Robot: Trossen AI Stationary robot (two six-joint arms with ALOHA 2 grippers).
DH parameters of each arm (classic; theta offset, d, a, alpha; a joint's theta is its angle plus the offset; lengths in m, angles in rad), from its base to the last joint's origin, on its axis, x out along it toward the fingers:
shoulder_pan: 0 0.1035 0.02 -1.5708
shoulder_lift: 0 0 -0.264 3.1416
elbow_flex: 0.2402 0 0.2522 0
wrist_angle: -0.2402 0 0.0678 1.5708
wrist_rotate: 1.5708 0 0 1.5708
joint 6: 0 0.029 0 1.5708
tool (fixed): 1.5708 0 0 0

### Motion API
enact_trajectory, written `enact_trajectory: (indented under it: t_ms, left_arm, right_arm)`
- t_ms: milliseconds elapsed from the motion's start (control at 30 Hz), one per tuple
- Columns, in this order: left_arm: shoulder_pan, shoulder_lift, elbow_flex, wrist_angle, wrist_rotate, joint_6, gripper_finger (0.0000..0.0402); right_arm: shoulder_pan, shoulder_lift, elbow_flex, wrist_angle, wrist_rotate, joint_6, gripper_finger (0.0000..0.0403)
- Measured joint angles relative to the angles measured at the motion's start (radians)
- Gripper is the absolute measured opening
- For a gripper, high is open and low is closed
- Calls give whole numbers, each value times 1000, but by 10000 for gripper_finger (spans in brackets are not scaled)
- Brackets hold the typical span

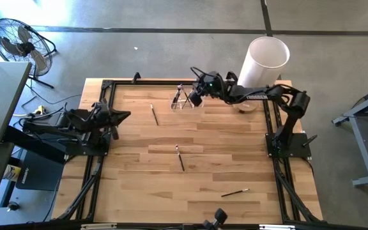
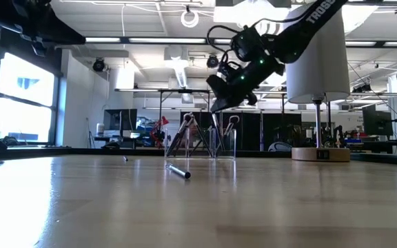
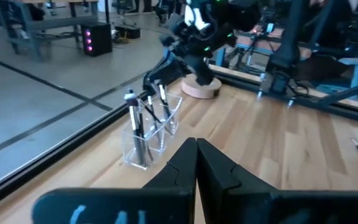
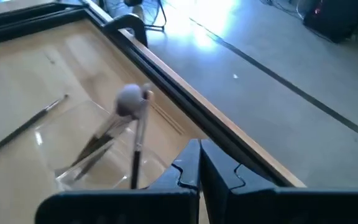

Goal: Pick & Place Makeup Brushes
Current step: Put the black eyeshadow brush into the transparent organizer

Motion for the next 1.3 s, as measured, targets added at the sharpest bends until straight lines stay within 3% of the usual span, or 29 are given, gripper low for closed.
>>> enact_trajectory:
  t_ms: [233, 467, 600, 767, 900, 967, 1133, 1300]
  left_arm:
    - [0, 44, 0, 2, -51, -75, 0]
    - [0, 198, 0, 53, -74, -129, 0]
    - [0, 313, 0, 172, -122, -128, 0]
    - [1, 447, 1, 401, -283, -147, 1]
    - [47, 550, 53, 430, -413, -251, 15]
    - [102, 588, 100, 407, -367, -263, 31]
    - [279, 694, 229, 319, -144, -253, 87]
    - [511, 803, 329, 103, 5, -552, 158]
  right_arm:
    - [-4, -13, 9, -48, 26, -14, 21]
    - [-7, -128, 15, -143, 46, -117, 90]
    - [-8, -211, 15, -218, 28, -146, 131]
    - [-7, -312, 15, -384, -87, -167, 152]
    - [-7, -370, 12, -557, -155, -144, 153]
    - [-7, -387, 9, -655, -174, -120, 153]
    - [-7, -396, 9, -838, -202, -95, 154]
    - [7, -391, 9, -949, -189, -45, 154]
